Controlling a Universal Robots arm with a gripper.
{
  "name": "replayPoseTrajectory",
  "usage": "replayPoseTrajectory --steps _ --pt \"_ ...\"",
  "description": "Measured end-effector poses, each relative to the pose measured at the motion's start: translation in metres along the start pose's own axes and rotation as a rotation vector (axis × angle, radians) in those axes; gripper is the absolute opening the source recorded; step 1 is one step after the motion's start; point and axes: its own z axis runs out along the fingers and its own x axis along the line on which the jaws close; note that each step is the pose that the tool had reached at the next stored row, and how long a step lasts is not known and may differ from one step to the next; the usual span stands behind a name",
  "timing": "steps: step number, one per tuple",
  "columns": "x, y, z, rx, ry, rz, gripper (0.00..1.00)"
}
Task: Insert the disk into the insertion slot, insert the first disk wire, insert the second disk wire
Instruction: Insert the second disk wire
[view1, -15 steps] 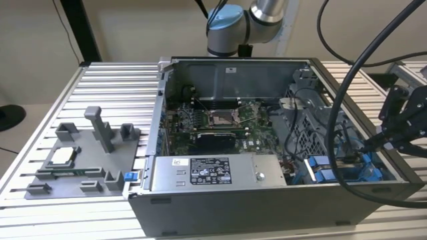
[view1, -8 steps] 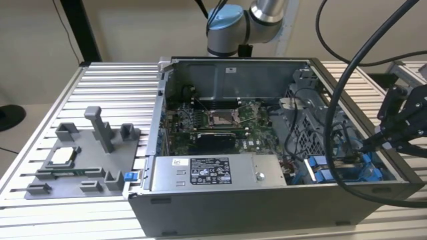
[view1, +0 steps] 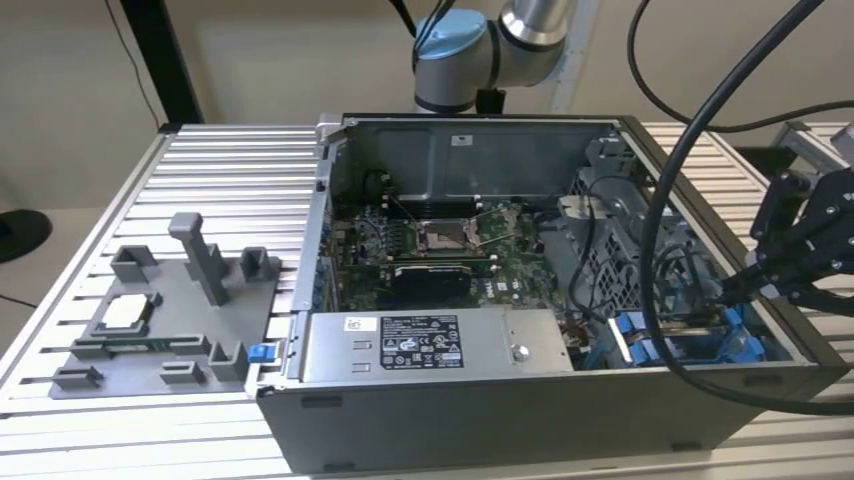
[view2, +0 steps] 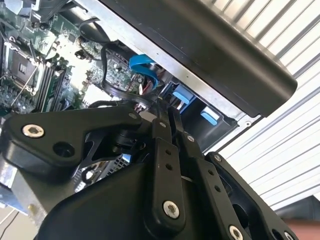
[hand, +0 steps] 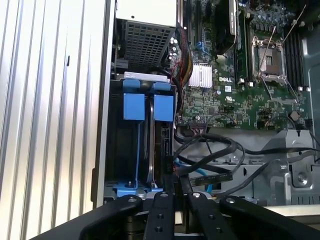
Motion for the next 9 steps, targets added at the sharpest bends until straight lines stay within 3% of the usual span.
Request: replayPoseTrajectory --steps 9 --pt "-0.0006 0.0066 -0.0001 0.0000 0.0000 0.000 0.00"
